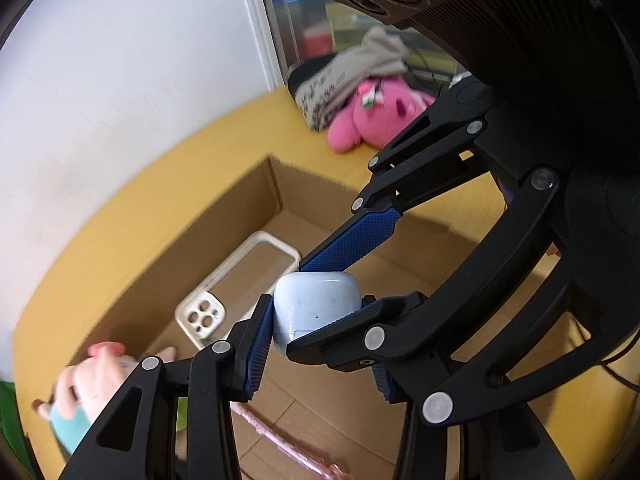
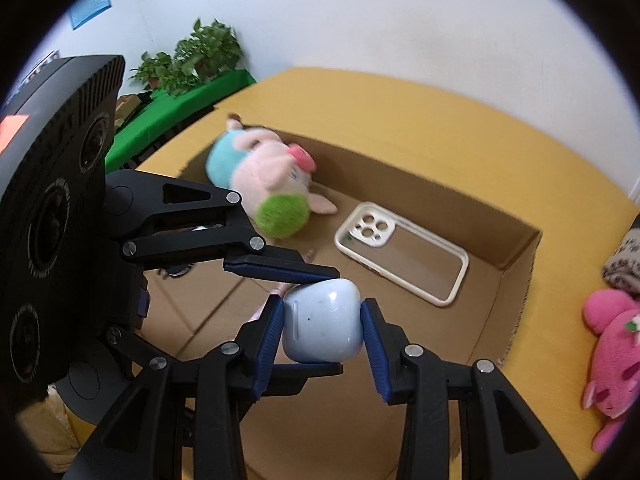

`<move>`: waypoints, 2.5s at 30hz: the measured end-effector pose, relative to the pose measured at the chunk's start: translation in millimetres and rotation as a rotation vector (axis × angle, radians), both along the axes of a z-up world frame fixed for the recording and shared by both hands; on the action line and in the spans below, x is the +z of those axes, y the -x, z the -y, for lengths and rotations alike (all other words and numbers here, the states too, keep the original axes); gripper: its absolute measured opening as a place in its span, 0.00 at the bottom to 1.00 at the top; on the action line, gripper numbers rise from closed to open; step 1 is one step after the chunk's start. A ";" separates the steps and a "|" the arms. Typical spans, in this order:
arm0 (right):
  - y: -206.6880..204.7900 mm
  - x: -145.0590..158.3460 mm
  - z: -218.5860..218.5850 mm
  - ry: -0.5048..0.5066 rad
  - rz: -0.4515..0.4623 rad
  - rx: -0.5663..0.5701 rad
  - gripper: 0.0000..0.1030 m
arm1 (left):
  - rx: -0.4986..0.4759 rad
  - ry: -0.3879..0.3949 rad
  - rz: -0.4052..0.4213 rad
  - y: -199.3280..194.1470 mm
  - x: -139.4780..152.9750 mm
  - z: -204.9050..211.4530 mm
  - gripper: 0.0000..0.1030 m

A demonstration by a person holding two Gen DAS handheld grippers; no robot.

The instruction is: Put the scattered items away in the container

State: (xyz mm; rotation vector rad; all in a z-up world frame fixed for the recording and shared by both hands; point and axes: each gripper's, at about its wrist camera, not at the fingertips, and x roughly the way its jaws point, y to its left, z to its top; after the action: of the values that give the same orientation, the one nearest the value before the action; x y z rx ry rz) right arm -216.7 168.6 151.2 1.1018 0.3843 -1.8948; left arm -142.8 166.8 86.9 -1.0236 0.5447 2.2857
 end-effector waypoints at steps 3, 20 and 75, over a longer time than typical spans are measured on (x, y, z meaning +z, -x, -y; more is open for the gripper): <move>16.4 -26.2 3.4 -0.018 0.070 -0.013 0.37 | -0.017 0.002 0.071 15.1 -21.8 -0.6 0.45; 48.9 -94.4 10.5 -0.104 0.304 -0.109 0.38 | -0.028 -0.045 0.269 39.1 -77.3 1.4 0.49; -184.0 -82.0 -13.9 0.186 -0.372 -0.477 0.99 | 0.813 -0.225 -0.250 -173.3 -70.0 174.3 1.00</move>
State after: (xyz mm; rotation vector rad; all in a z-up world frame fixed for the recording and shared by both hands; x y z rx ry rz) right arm -32.7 182.5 69.2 0.7556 0.1467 -2.5134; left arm 30.5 -7.5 16.9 -0.9550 -0.0817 3.1197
